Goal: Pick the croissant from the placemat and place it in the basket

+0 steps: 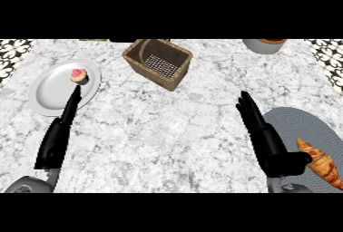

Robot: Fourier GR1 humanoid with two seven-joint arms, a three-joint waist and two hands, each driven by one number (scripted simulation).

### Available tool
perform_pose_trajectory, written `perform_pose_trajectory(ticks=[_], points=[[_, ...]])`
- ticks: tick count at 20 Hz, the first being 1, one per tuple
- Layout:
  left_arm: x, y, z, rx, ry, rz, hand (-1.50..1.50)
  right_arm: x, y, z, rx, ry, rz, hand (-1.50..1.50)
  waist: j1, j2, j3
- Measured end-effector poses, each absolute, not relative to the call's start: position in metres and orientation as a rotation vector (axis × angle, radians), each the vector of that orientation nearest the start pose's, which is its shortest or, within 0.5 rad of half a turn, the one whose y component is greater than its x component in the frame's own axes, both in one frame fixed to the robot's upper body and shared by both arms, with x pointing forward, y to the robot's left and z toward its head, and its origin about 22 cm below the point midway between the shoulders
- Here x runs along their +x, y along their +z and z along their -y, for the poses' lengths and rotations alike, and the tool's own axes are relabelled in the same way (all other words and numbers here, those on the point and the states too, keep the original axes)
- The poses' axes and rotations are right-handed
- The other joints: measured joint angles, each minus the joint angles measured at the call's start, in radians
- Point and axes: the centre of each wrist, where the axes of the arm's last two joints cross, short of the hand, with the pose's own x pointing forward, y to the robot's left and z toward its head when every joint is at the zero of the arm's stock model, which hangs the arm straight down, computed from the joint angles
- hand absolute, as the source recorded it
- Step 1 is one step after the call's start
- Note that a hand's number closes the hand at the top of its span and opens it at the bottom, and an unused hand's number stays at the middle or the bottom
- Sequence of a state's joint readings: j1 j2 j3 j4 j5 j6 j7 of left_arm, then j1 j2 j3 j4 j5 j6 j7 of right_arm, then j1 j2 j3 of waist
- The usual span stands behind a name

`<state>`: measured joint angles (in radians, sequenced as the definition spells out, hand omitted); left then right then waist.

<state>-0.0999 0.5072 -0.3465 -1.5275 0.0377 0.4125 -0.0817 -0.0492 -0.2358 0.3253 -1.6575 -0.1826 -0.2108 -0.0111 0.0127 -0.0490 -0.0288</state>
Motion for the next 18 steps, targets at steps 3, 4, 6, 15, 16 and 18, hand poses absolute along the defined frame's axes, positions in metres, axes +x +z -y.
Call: perform_pose_trajectory(ticks=[3, 4, 6, 15, 16, 18], points=[[0.252, 0.026, -0.268, 0.413, -0.29, 1.672, 0.0, 0.245, 0.044, 0.239, -0.028, 0.277, 1.701, 1.5, -0.009, 0.024, 0.015], [0.253, 0.028, -0.271, 0.413, -0.258, 1.662, 0.0, 0.248, 0.053, 0.259, -0.09, 0.337, 1.721, 1.5, -0.012, 0.028, 0.018], [0.257, 0.031, -0.275, 0.408, -0.184, 1.637, 0.0, 0.255, 0.073, 0.298, -0.228, 0.478, 1.756, 1.5, -0.022, 0.035, 0.022], [0.276, 0.049, -0.289, 0.313, -0.035, 1.539, 0.0, 0.25, 0.073, 0.359, -0.533, 0.729, 2.019, -1.5, -0.028, 0.049, 0.03], [0.274, 0.047, -0.291, 0.31, -0.032, 1.536, 0.0, 0.249, 0.075, 0.363, -0.615, 0.719, 2.02, -1.5, -0.027, 0.048, 0.03], [0.274, 0.044, -0.295, 0.316, -0.019, 1.521, 0.0, 0.243, 0.082, 0.372, -0.771, 0.714, 2.006, -1.5, -0.034, 0.047, 0.028]])
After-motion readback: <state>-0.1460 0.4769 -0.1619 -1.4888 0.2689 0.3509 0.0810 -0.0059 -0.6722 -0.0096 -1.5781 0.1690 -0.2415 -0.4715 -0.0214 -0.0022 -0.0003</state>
